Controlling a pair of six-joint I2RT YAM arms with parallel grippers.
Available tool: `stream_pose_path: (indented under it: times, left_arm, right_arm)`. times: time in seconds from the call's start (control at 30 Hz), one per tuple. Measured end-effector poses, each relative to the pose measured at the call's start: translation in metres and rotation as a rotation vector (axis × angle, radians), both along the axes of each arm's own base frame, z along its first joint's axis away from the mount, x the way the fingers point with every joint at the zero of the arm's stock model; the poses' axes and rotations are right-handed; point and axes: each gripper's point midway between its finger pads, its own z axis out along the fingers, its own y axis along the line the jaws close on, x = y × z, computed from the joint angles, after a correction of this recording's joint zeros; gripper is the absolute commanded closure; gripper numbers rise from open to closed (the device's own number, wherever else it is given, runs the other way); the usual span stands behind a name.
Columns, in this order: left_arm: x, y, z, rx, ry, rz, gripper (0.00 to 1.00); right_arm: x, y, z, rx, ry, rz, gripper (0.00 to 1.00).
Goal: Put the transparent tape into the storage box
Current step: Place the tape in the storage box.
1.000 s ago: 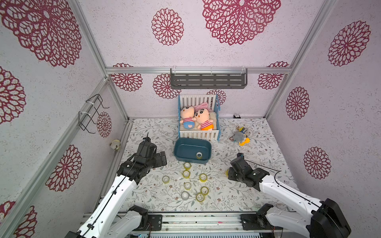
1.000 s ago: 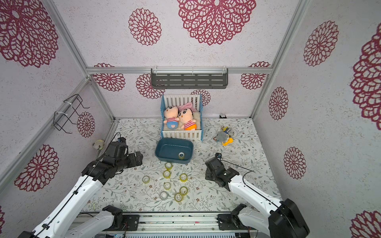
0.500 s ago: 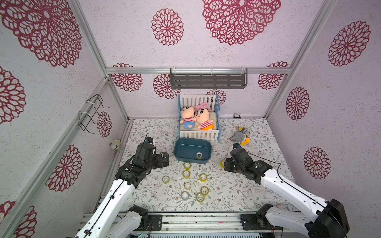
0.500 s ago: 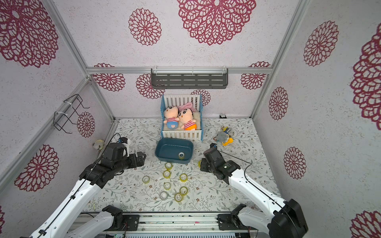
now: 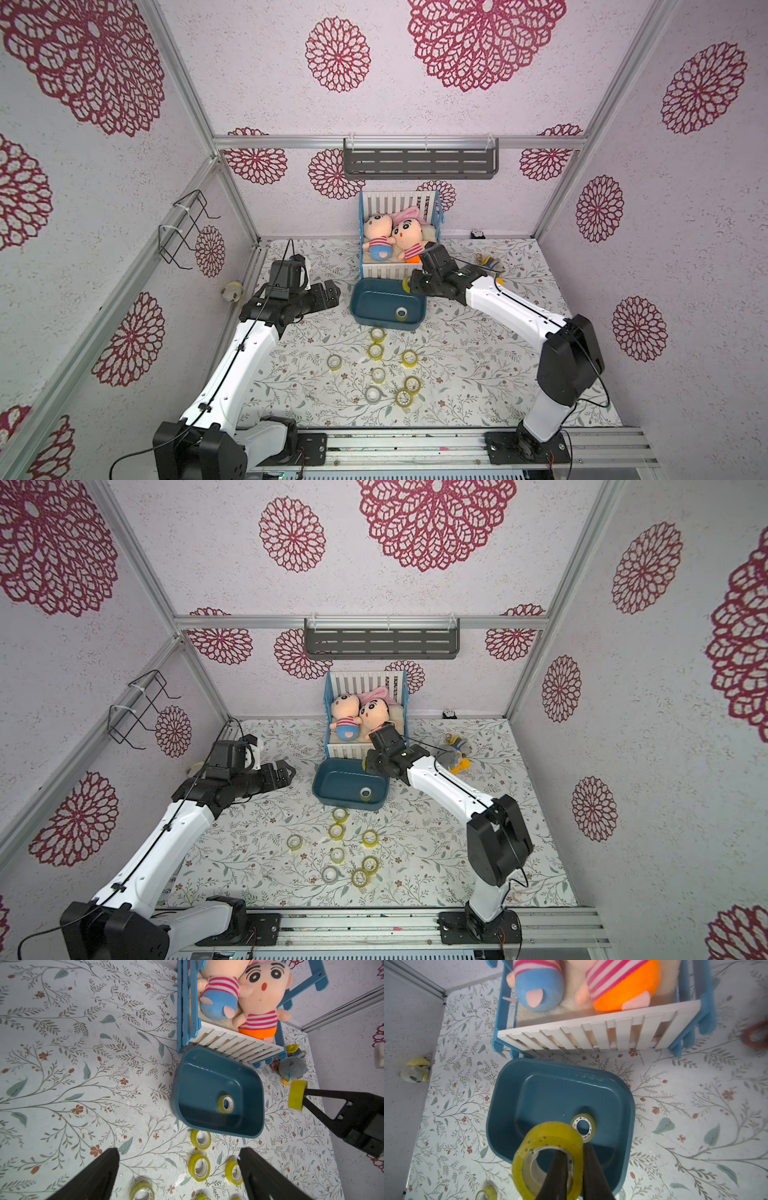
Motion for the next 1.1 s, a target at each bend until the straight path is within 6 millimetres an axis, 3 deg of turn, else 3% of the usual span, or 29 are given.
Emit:
stream_pose_path:
  times: [0.1, 0.27, 0.3, 0.4, 0.43, 0.83, 0.97, 1.1]
  left_arm:
    - [-0.012, -0.002, -0.021, -0.007, 0.055, -0.014, 0.03]
    - [-0.012, 0.005, -0.002, 0.015, -0.022, 0.008, 0.03]
    - [-0.012, 0.006, 0.002, 0.016, -0.037, 0.012, 0.03]
    - [-0.013, 0.006, 0.009, 0.020, -0.064, 0.013, 0.03]
    - [-0.014, 0.004, 0.009, 0.022, -0.067, 0.009, 0.03]
    - [-0.018, -0.007, 0.009, 0.077, -0.080, -0.019, 0.03]
    - [-0.018, -0.005, 0.012, 0.091, -0.094, -0.006, 0.03]
    - [-0.020, 0.000, 0.018, 0.106, -0.117, 0.015, 0.03]
  right_arm:
    - [-0.001, 0.002, -0.030, -0.045, 0.059, 0.002, 1.00]
    - [-0.004, 0.004, -0.064, -0.117, 0.135, 0.006, 0.96]
    - [-0.004, 0.006, -0.067, -0.125, 0.140, 0.006, 0.92]
    - [-0.001, 0.009, -0.071, -0.145, 0.148, 0.007, 0.55]
    - [0.000, 0.010, -0.070, -0.149, 0.146, 0.005, 0.52]
    - [0.014, 0.038, -0.068, -0.150, 0.119, 0.037, 0.58]
    - [0.012, 0.037, -0.071, -0.155, 0.117, 0.024, 0.64]
    - [-0.002, 0.027, -0.086, -0.168, 0.139, 0.015, 0.66]
